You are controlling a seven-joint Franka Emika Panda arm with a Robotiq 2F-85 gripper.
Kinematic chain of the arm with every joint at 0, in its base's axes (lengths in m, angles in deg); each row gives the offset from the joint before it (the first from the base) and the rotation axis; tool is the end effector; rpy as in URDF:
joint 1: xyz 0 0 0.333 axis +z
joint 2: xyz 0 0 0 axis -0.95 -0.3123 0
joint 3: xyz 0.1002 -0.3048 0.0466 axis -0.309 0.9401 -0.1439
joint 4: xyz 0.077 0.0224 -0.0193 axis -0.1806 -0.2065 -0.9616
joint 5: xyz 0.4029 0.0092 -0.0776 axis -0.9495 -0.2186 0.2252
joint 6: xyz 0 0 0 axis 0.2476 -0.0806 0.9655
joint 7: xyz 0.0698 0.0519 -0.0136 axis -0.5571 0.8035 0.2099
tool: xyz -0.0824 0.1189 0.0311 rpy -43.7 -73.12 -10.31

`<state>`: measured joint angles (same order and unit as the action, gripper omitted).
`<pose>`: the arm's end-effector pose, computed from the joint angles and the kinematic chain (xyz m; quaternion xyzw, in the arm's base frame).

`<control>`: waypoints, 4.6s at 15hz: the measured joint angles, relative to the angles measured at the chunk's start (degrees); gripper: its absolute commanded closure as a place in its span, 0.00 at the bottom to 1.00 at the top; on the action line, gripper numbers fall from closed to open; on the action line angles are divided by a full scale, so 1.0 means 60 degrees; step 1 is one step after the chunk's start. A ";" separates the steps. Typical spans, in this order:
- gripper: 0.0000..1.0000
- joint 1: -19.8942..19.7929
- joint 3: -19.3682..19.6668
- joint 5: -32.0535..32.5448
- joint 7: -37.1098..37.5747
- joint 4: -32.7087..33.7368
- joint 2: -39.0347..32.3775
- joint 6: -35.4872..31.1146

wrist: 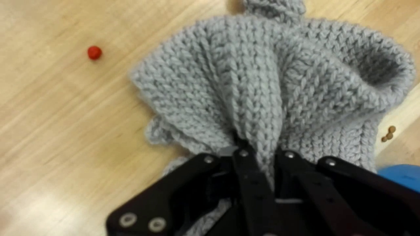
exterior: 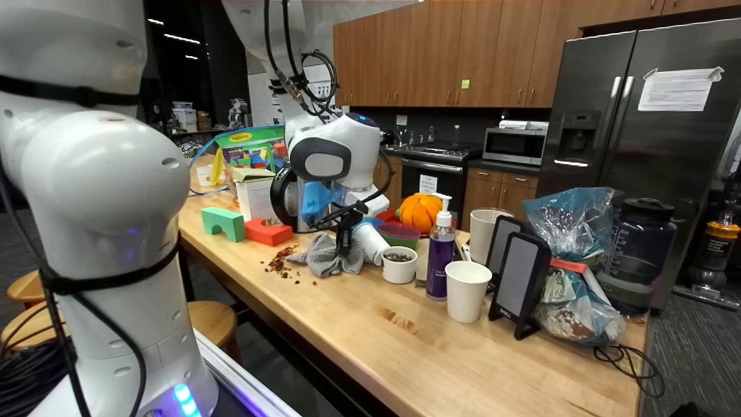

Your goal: Wipe the table with the gray cloth

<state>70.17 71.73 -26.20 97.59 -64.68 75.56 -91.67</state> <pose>0.4287 0.0056 0.1558 -0.9054 0.4000 0.0147 0.1419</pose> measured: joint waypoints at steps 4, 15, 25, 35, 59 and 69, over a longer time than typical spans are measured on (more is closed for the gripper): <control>0.97 -0.0406 0.0269 -0.0543 -0.0486 -0.0006 0.0062 0.0499; 0.97 -0.0908 0.1075 -0.0949 -0.1300 0.0032 0.0092 0.1449; 0.97 0.0585 0.0556 0.2746 0.0983 0.0020 0.0035 0.0124; 0.97 0.2259 0.0472 0.9036 0.5531 0.0681 -0.0325 0.0509; 0.97 0.1370 0.0478 0.7206 0.5336 0.1113 -0.0563 0.0911; 0.97 0.0137 0.0504 0.2564 0.1725 0.0303 -0.0125 0.0339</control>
<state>70.99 74.76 -10.82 107.94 -62.87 74.81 -89.64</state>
